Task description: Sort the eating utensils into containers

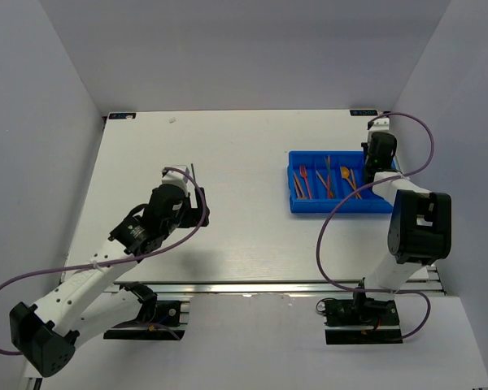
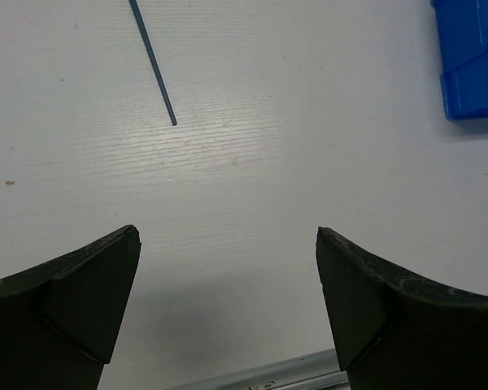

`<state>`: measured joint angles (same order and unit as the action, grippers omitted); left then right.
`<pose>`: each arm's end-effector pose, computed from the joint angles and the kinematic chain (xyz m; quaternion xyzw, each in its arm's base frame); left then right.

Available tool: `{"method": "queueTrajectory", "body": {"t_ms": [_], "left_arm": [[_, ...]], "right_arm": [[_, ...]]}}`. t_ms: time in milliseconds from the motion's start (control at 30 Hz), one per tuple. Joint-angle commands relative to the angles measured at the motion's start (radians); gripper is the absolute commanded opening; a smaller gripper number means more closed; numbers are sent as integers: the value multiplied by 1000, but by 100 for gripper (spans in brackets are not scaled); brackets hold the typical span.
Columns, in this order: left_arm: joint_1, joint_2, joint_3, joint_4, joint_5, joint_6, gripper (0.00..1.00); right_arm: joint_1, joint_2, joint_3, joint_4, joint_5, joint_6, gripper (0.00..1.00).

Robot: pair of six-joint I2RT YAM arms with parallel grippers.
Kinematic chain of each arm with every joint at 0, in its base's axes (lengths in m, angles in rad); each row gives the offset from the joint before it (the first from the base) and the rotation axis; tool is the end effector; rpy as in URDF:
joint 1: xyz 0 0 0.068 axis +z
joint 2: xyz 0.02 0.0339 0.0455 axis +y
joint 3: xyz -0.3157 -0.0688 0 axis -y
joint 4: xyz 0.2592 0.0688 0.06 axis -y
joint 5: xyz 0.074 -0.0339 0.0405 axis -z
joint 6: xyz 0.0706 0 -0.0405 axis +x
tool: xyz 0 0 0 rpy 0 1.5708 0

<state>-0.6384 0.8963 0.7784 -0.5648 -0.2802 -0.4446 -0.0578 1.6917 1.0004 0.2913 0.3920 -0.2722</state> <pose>0.1701 -0.1019 0.2997 0.0268 0.8958 -0.1112 0.4295 0.4220 -0.0514 0.2536 0.0195 0.8244 -0.2491 0.5079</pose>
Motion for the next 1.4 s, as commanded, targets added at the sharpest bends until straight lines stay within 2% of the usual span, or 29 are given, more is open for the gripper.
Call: {"method": "queueTrajectory", "body": {"t_ms": [0, 33, 67, 133, 200, 267, 333, 367, 467, 567, 600, 667, 733, 767, 800, 833, 900, 933, 1000, 1033, 1100, 1133, 1233, 1300, 1367], "left_arm": [[6, 4, 12, 13, -30, 0, 98], [8, 6, 13, 6, -54, -12, 98], [9, 10, 18, 2, -63, -19, 98], [9, 15, 27, 0, -71, -34, 98], [9, 24, 38, 2, -73, -52, 98], [9, 29, 44, 9, -77, -65, 98], [9, 41, 54, 23, -85, -92, 98], [9, 49, 56, 29, -94, -106, 98], [22, 101, 56, 80, -148, -175, 98], [72, 220, 109, 103, -146, -239, 98], [103, 255, 126, 109, -152, -259, 98], [140, 372, 194, 131, -151, -269, 98], [213, 461, 246, 140, -117, -266, 98], [233, 552, 275, 141, -119, -261, 98], [271, 599, 338, 144, -123, -241, 98], [290, 648, 376, 144, -113, -224, 98], [327, 797, 492, 154, -91, -182, 98], [336, 847, 540, 135, -67, -166, 93], [342, 997, 642, 108, -66, -125, 86], [342, 1047, 744, 71, -80, -112, 79], [347, 1178, 841, 33, -80, -77, 76], [347, 1216, 927, -5, -83, -66, 70], [352, 1317, 1024, -75, -137, -55, 60], [359, 1337, 1016, -54, -117, -55, 57], [361, 1349, 1015, -55, -109, -65, 49]], "right_arm": [[-8, 20, 1, 34, 27, 11, 9], [-10, 22, 6, 17, 28, 25, 11], [-13, 20, 10, 13, 27, 31, 20], [-19, 19, 41, -26, 36, 62, 49], [-20, 7, 64, -56, 51, 76, 61], [-20, -36, 73, -78, 41, 88, 65], [-19, -76, 75, -86, 25, 117, 77], [-19, -119, 78, -110, 12, 154, 88], [-2, -196, 125, -185, -41, 235, 89], [56, -256, 180, -343, -55, 355, 89], [96, -273, 194, -433, -41, 434, 89], [171, -322, 208, -524, -48, 493, 89], [267, -371, 161, -569, -65, 514, 89], [289, -432, 130, -563, -90, 527, 89], [299, -467, 47, -543, -141, 548, 89], [297, -542, -4, -467, -326, 589, 89], [294, -613, -107, -375, -538, 576, 89], [293, -671, -197, -288, -671, 582, 89], [294, -702, -247, -247, -706, 655, 87], [297, -704, -249, -259, -737, 668, 85], [303, -696, -234, -340, -769, 676, 80], [309, -701, -232, -359, -777, 676, 80], [315, -743, -252, -376, -777, 669, 79], [319, -782, -278, -382, -771, 657, 79], [319, -803, -292, -385, -763, 651, 79]]}}
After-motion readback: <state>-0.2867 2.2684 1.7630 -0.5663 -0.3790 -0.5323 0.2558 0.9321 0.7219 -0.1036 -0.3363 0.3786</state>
